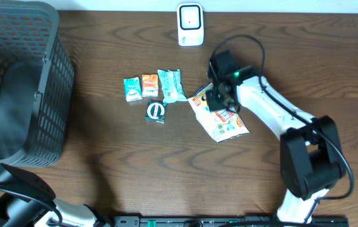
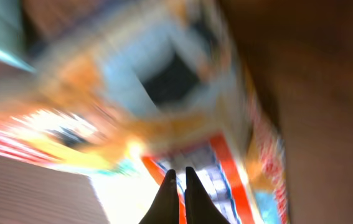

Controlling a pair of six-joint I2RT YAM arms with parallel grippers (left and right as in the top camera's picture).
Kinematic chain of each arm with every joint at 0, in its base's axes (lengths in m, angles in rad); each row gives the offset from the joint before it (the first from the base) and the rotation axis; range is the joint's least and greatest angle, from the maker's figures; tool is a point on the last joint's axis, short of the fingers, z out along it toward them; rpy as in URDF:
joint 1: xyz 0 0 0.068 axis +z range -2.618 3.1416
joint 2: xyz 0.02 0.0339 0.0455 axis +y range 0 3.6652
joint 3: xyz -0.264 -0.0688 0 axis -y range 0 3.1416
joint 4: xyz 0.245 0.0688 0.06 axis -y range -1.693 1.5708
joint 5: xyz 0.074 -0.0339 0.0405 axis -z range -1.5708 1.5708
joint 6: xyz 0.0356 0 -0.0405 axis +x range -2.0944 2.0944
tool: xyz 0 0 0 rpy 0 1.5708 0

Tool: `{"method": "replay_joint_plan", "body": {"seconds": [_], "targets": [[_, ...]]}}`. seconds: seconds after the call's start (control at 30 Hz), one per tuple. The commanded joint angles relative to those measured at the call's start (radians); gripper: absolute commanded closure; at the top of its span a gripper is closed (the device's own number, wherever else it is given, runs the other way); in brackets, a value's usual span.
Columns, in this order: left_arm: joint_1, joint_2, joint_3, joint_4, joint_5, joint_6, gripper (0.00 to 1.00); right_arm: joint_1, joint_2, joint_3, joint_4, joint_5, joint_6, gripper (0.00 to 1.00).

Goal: Scan the item barcode

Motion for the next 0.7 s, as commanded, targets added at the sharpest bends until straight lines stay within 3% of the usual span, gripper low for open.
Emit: {"method": "replay_joint_plan", "body": {"seconds": [0.0, 0.27, 0.5, 0.67], "targets": [[0.003, 0.006, -0.002, -0.005, -0.003, -0.005, 0.02, 0.013, -0.117, 0.064, 0.104, -0.018, 0.002, 0.99], [0.003, 0.006, -0.002, -0.005, -0.003, -0.005, 0.02, 0.042, 0.011, 0.056, 0.145, -0.024, 0.006, 0.99], [0.003, 0.006, -0.002, -0.005, -0.003, -0.005, 0.02, 0.045, 0.187, 0.056, 0.072, -0.025, 0.032, 0.99], [0.003, 0.006, -0.002, -0.005, -0.003, -0.005, 0.02, 0.033, 0.117, 0.087, -0.013, -0.008, 0.032, 0.99]]}}
